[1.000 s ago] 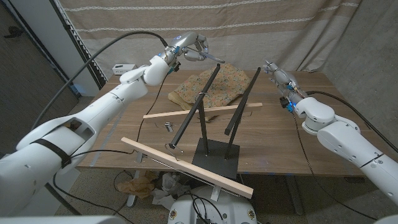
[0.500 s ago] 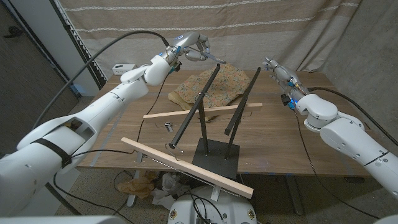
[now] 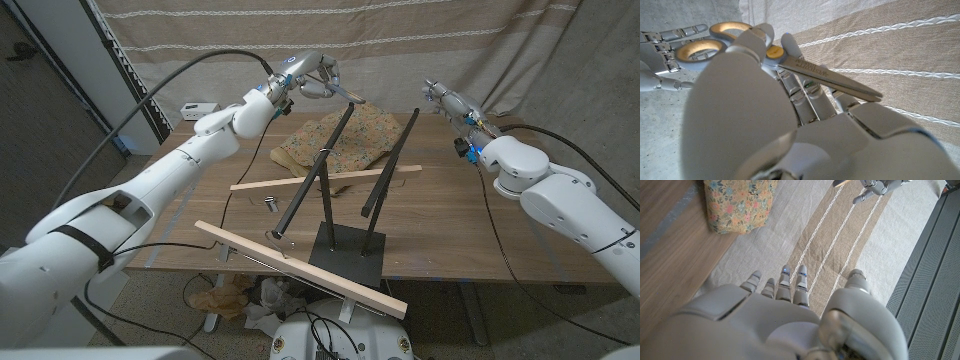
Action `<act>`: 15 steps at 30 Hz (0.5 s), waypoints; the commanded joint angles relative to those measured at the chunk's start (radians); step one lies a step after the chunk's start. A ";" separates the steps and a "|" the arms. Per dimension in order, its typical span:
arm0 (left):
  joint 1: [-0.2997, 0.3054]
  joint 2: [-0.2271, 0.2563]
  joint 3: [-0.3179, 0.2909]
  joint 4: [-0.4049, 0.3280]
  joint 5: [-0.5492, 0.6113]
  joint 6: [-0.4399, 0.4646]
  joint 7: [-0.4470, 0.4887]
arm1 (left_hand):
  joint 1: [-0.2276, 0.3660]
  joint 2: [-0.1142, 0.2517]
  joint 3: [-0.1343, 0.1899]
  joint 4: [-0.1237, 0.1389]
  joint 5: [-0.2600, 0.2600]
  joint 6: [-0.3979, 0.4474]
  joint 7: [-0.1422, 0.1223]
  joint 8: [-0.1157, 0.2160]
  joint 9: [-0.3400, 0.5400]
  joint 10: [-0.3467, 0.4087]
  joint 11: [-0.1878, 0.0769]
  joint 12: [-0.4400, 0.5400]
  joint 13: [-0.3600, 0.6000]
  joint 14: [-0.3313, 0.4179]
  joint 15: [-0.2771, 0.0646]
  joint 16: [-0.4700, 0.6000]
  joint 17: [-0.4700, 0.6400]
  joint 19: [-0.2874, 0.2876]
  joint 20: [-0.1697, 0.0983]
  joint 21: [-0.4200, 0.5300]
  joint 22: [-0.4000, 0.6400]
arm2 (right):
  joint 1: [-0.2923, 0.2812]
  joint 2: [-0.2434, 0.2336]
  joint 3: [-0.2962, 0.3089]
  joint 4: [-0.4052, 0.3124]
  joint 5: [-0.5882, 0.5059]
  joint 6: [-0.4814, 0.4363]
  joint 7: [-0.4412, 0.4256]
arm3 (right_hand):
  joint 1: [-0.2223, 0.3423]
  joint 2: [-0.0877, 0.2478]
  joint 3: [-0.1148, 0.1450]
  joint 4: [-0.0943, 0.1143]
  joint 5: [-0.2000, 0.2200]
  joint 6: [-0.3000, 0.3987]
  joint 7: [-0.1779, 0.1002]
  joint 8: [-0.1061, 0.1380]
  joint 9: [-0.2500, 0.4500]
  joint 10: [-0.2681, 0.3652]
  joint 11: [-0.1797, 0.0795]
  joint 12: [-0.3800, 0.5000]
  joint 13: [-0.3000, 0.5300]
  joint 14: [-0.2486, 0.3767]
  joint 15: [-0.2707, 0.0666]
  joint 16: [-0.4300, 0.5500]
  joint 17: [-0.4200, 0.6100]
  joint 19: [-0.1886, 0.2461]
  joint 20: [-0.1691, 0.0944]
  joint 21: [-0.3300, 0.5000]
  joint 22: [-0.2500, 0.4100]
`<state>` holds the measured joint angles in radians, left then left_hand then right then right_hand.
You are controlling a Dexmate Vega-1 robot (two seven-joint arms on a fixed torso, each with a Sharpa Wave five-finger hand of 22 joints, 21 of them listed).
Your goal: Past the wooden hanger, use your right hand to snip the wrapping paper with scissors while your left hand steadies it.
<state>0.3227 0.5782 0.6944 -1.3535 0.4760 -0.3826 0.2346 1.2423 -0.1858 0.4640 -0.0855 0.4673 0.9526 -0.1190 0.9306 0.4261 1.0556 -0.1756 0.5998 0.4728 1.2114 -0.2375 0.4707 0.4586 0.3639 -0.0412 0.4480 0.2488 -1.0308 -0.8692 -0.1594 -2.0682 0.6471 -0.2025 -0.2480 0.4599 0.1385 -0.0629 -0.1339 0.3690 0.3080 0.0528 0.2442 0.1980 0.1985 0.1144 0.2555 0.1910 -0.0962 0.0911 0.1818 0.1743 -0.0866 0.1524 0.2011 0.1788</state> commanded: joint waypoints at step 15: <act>0.038 -0.038 -0.011 0.070 -0.021 -0.101 0.113 | 0.090 0.092 -0.087 0.025 0.036 0.006 0.005 0.028 0.106 -0.009 0.006 0.011 -0.047 -0.056 0.002 0.103 -0.053 -0.079 -0.033 0.119 -0.008 | 0.170 -0.069 -0.056 -0.114 0.008 -0.223 0.020 | 0.097 0.014 0.050 -0.024 -0.013 -0.007 0.046 0.014 0.028 -0.010 0.018 -0.006 0.001 0.021 0.013 0.005 0.003 0.026 0.003 0.007 0.002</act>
<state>0.3549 0.5599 0.6805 -1.3230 0.4583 -0.4175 0.2819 1.3055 -0.1227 0.3555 -0.0677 0.5057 0.9475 -0.1138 0.9371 0.4619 1.0268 -0.1763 0.6242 0.4328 1.1403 -0.2162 0.5946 0.4078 0.2644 -0.0377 0.5756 0.2537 -0.9604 -0.9029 -0.1748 -2.1234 0.6512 -0.3288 -0.2277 0.5394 0.1538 -0.0199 -0.1543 0.3584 0.2911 0.0995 0.2517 0.2212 0.1820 0.1308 0.2506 0.1910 -0.0855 0.1017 0.1817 0.1743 -0.0671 0.1531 0.2011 0.1788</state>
